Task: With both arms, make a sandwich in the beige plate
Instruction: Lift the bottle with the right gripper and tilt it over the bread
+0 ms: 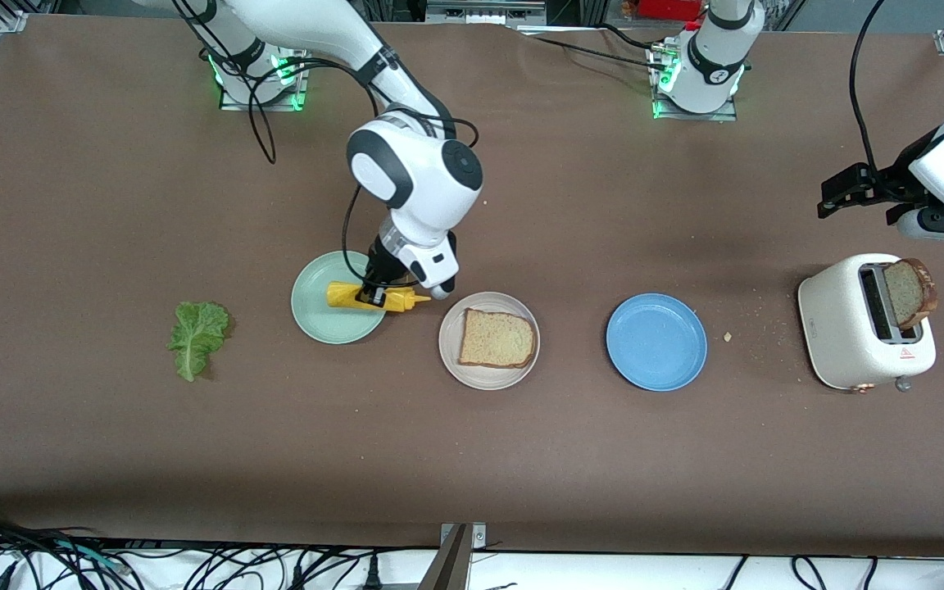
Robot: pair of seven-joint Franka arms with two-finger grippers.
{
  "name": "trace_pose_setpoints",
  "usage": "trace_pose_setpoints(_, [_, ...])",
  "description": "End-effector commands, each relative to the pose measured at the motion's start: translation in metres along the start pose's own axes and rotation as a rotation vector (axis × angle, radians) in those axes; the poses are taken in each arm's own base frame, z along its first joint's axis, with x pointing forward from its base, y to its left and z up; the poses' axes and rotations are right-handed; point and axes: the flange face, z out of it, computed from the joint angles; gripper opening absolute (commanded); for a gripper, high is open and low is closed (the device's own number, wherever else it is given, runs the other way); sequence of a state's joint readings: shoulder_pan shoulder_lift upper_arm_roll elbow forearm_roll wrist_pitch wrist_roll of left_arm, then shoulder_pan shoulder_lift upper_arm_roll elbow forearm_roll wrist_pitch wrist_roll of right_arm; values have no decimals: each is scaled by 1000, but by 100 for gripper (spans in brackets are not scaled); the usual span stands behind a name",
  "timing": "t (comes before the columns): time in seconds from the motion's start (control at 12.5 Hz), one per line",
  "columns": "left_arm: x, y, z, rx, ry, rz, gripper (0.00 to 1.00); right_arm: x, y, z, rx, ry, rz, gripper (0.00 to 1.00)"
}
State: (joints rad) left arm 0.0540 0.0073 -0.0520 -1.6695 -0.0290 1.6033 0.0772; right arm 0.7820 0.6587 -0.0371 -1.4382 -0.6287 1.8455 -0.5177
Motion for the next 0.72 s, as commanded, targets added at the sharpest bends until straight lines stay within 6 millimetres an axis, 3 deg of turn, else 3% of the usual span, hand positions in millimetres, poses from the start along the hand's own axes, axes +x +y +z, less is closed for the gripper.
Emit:
trace_pose_setpoints(0.0, [-3,1,-5,0,-3,-7,100,29,-9,-6,-89,-101,-46,5])
trace_pose_setpoints(0.16, [-3,1,-5,0,-3,-7,100,49,-20,-4,-150,-183,-90,5])
trace_pose_setpoints(0.64, [-4,1,-5,-2,-11,-7,100,50,-21,-5,-165,-193,-103,6])
